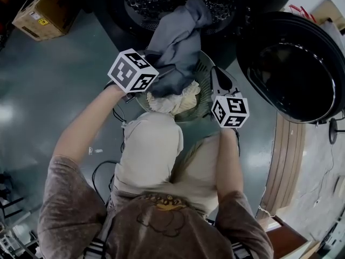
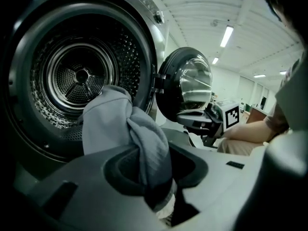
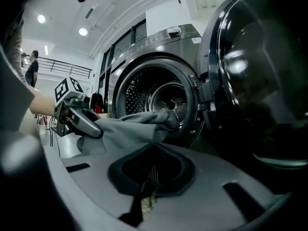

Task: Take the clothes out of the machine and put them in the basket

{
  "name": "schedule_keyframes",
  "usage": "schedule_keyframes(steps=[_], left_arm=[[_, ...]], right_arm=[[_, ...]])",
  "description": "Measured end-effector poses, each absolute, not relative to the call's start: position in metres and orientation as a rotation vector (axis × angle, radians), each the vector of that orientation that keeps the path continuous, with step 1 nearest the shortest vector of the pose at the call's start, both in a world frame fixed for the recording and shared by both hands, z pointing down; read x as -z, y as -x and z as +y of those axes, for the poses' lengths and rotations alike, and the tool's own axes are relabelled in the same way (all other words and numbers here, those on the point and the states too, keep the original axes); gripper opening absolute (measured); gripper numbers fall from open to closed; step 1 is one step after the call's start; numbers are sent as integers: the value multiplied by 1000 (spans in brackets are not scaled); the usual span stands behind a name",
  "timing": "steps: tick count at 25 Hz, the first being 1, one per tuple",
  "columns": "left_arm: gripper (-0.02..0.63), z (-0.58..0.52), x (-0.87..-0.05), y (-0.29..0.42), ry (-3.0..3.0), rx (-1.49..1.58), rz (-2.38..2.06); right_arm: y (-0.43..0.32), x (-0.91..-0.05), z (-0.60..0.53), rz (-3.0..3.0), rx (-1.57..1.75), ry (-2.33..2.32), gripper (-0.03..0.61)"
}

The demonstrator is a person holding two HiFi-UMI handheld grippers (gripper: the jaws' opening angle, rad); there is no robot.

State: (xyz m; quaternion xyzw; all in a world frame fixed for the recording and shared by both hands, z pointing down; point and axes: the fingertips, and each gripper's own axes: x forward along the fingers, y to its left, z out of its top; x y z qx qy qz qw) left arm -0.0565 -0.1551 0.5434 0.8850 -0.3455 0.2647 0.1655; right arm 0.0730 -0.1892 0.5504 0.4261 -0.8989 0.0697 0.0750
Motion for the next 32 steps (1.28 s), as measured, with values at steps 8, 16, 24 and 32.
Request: schedule_keyframes(steps=[8,16,24,32], left_arm=[[293,-174,-539,65,-2528,-692,-1061],[383,-255,-525,79,-2548,-678,-1252],[470,-342,-545,92,-2482,-650,-1314],[485,-372,-587,89,-2402,-789,-1231]], right_arm=[[-76,-551,-189,-2686,-216,-1288,-2],[-74,-553,-188,-2669,-208,-1292,-2],[-81,-556,-189,-2629,-208,-1319,-2],[-85,-563,-197,-2610,-222,-1341,-2]])
